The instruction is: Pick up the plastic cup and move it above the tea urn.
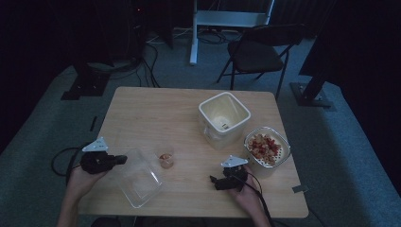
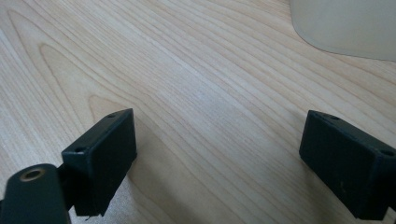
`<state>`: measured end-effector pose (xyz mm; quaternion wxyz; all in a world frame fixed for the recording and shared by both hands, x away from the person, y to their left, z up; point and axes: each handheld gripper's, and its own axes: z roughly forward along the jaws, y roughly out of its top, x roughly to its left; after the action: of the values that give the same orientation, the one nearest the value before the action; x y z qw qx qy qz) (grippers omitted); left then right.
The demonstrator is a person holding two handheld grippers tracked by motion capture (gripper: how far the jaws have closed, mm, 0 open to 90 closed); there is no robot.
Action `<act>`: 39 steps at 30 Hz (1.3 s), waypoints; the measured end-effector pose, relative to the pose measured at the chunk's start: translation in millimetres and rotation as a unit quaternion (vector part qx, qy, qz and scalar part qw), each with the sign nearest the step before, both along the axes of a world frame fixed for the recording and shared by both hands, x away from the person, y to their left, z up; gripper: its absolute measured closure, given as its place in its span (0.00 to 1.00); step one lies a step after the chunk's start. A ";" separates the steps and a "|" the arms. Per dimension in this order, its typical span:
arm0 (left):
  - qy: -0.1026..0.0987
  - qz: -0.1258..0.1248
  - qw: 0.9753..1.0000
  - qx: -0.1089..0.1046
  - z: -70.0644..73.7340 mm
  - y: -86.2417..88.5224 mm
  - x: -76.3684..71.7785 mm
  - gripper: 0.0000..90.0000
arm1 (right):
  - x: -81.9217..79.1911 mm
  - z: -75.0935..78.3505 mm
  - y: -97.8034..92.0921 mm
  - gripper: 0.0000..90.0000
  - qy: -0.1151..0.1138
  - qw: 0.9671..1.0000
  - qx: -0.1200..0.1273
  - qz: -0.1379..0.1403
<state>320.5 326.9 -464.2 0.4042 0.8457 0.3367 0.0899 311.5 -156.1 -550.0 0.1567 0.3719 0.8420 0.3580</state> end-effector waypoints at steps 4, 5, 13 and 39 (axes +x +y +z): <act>-0.014 0.006 1.000 -0.004 15.6 5.2 -0.1 0.97 | 0.1 0.0 0.0 0.12 0.000 1.000 0.000 0.000; -0.014 0.006 1.000 -0.004 15.6 5.2 -0.1 0.97 | 0.1 0.0 0.0 0.12 0.000 1.000 0.000 0.000; -0.036 0.000 0.999 -0.001 54.3 1.5 10.7 0.97 | 0.1 0.0 -0.1 0.12 0.000 1.000 -0.001 0.001; -0.042 0.028 0.999 -0.016 107.0 -44.7 79.9 0.97 | 0.0 0.0 -0.1 0.12 -0.001 1.000 -0.001 0.000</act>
<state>400.4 282.2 -357.2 0.4288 0.8246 0.3447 0.1315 311.5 -156.2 -550.0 0.1580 0.3711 0.8423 0.3575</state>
